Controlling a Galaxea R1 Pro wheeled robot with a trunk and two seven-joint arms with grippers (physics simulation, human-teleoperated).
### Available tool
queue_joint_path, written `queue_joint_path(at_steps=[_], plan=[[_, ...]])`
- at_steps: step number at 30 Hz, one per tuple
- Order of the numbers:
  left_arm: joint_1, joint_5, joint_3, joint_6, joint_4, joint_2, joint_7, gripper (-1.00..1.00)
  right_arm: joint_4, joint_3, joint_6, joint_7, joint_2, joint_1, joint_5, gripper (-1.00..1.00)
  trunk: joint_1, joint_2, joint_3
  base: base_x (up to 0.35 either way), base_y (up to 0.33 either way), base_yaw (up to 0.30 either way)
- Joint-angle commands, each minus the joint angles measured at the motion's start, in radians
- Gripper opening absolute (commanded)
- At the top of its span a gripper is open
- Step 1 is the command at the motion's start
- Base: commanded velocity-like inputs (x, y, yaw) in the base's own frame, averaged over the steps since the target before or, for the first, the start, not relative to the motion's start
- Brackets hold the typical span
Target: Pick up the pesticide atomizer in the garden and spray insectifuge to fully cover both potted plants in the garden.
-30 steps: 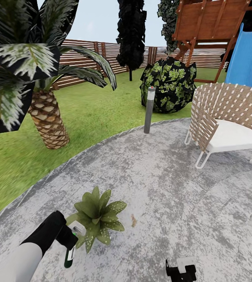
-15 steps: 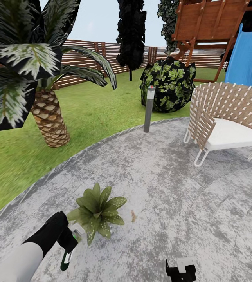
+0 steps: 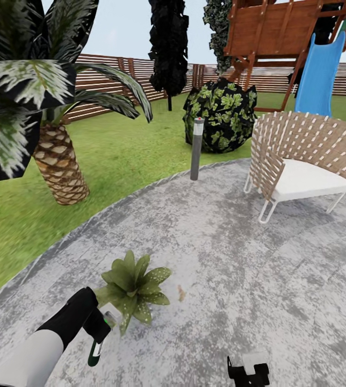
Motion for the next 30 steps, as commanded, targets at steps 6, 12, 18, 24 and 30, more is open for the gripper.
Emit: queue_joint_path(at_steps=[6,12,18,24,30], plan=[[0.0,-0.007,-0.003,0.002,-0.003,0.0,-0.009,-1.0,0.001,0.009,-0.003,-0.006,0.0,-0.001,-0.004,1.0,0.0,0.0,0.0,0.204,0.263,-0.059],[0.006,-0.005,-0.004,0.002,-0.001,0.0,-0.009,-1.0,0.001,0.009,-0.003,-0.007,0.0,-0.001,-0.004,1.0,0.0,0.0,0.003,0.139,0.091,-0.177],[0.01,-0.009,-0.009,-0.012,-0.003,0.012,-0.134,-1.0,0.001,0.009,-0.003,-0.008,0.0,-0.001,-0.004,1.0,0.0,0.0,0.003,0.003,0.002,-0.007],[0.004,-0.023,-0.009,-0.009,-0.005,0.016,-0.135,-1.0,0.001,0.009,-0.003,-0.007,0.0,-0.001,-0.005,1.0,0.0,0.0,0.003,-0.127,0.189,-0.032],[0.004,-0.117,-0.006,-0.004,-0.005,0.005,-0.129,-1.0,0.001,0.009,-0.003,-0.007,0.001,-0.001,-0.004,1.0,0.0,0.0,0.006,-0.002,0.304,-0.159]])
